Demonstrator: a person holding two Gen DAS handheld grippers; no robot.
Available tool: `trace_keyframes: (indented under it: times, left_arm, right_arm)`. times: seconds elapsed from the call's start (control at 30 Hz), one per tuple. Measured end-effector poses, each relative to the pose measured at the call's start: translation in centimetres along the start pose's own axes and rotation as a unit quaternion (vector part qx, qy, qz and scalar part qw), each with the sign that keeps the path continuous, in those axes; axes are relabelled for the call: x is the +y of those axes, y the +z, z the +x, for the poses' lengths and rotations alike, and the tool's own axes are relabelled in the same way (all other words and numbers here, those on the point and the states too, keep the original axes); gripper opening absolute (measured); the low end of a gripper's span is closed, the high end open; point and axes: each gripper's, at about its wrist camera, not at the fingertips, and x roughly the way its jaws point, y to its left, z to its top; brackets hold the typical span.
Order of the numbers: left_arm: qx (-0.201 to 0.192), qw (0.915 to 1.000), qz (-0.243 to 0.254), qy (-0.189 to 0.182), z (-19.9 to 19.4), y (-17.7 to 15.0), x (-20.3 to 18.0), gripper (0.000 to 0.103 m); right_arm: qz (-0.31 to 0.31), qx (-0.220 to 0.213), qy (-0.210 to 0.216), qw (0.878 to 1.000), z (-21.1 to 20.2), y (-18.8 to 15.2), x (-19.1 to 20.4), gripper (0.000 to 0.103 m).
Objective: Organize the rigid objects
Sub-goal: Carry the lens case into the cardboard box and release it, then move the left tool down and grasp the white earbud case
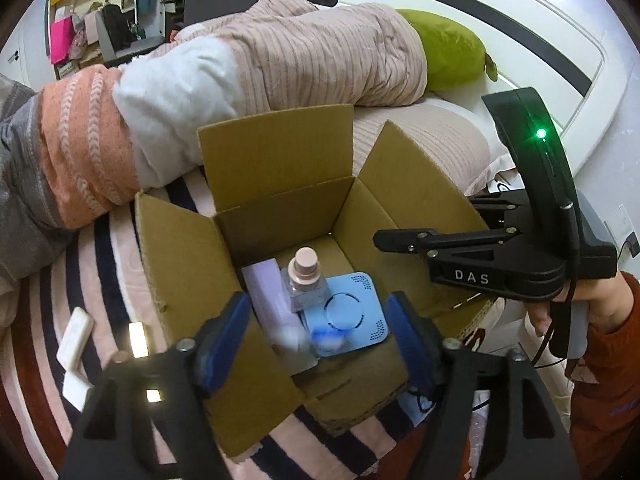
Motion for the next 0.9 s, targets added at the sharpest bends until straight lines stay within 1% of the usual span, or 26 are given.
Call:
trace_keyframes:
  times: [0.03, 0.07, 0.13, 0.23, 0.3, 0.33, 0.4, 0.5, 0.57, 0.67, 0.8, 0.9]
  left_arm:
    - [-0.003, 1.0000, 0.001, 0.001, -0.2, -0.1, 0.1, 0.082]
    - [-0.007, 1.0000, 0.001, -0.001, -0.5, -0.2, 0.1, 0.086]
    - [-0.014, 0.9999, 0.004, -0.005, -1.3, -0.4, 0.1, 0.087]
    - [-0.032, 0.9994, 0.014, -0.001, -2.9, -0.8, 0.1, 0.088]
    - [-0.048, 0.9987, 0.016, 0.001, -4.1, -1.1, 0.3, 0.095]
    - [-0.060, 0.9981, 0.013, 0.007, -5.0, -1.4, 0.6, 0.102]
    - [-0.080, 0.9967, 0.010, 0.015, -6.6, -2.1, 1.2, 0.102]
    - [-0.094, 0.9952, 0.007, 0.024, -8.6, -3.3, 2.4, 0.102]
    - [-0.107, 0.9933, 0.005, 0.044, -9.9, -4.3, 3.5, 0.103]
    - [-0.115, 0.9905, 0.005, 0.075, -10.7, -5.9, 4.9, 0.103]
    - [-0.100, 0.9903, -0.001, 0.097, -9.8, -8.0, 7.2, 0.102]
    - [-0.080, 0.9910, -0.009, 0.107, -7.8, -9.7, 8.7, 0.103]
  right_arm:
    - [0.000, 0.000, -0.001, 1.000, 0.0, 0.0, 0.0, 0.020]
    - [-0.001, 0.000, -0.001, 1.000, 0.0, 0.0, 0.0, 0.020]
    - [-0.002, 0.001, -0.002, 1.000, 0.0, 0.0, 0.1, 0.020]
    - [-0.002, 0.000, -0.004, 1.000, 0.1, 0.0, 0.2, 0.020]
    - [-0.002, 0.001, -0.004, 1.000, 0.1, 0.0, 0.2, 0.020]
    - [-0.001, 0.001, -0.004, 1.000, 0.1, 0.0, 0.3, 0.020]
    - [-0.001, 0.001, -0.005, 1.000, 0.1, 0.0, 0.3, 0.020]
    - [-0.002, 0.001, -0.007, 1.000, 0.1, 0.0, 0.4, 0.020]
    - [-0.001, 0.002, -0.007, 1.000, 0.2, 0.1, 0.4, 0.020]
    - [-0.001, 0.004, -0.008, 1.000, 0.3, 0.2, 0.4, 0.020]
    - [-0.004, 0.006, -0.010, 1.000, 0.4, 0.3, 0.4, 0.020]
    - [-0.004, 0.006, -0.010, 1.000, 0.4, 0.3, 0.4, 0.020]
